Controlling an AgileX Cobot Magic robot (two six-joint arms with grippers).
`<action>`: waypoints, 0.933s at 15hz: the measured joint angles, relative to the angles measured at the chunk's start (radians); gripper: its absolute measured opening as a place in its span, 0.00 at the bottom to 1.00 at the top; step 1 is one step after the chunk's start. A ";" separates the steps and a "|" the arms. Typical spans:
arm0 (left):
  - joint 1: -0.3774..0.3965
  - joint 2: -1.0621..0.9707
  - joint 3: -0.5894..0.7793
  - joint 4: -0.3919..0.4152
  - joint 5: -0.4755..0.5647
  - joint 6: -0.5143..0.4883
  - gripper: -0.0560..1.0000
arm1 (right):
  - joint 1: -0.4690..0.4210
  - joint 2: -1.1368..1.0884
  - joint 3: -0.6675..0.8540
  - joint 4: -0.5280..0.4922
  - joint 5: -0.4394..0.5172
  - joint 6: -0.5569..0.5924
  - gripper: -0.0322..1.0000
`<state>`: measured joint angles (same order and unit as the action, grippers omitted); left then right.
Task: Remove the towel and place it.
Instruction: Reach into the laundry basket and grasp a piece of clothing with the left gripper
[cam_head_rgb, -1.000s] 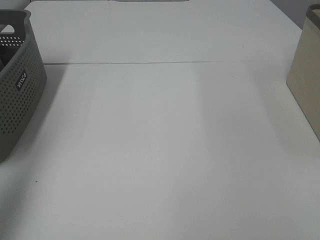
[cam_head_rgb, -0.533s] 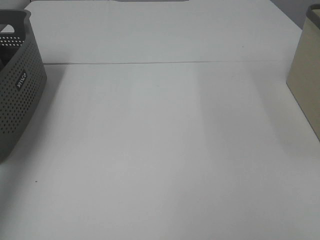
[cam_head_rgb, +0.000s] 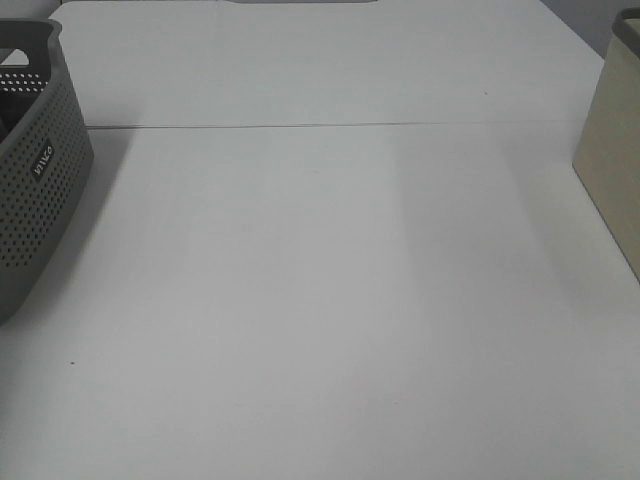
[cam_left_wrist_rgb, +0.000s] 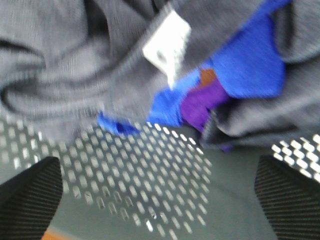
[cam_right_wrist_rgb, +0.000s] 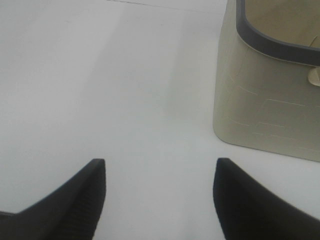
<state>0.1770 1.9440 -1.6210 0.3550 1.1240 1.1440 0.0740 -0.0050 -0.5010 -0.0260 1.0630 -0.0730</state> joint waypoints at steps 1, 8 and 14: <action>0.000 0.032 0.000 0.003 -0.044 0.011 0.99 | 0.000 0.000 0.000 0.000 0.000 0.000 0.63; -0.035 0.123 0.000 0.008 -0.153 0.058 0.98 | 0.000 0.000 0.000 0.000 0.000 0.000 0.63; -0.039 0.123 0.000 0.001 -0.133 0.063 0.75 | 0.000 0.000 0.000 0.000 0.000 0.000 0.63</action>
<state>0.1380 2.0670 -1.6210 0.3560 0.9910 1.2070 0.0740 -0.0050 -0.5010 -0.0260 1.0630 -0.0730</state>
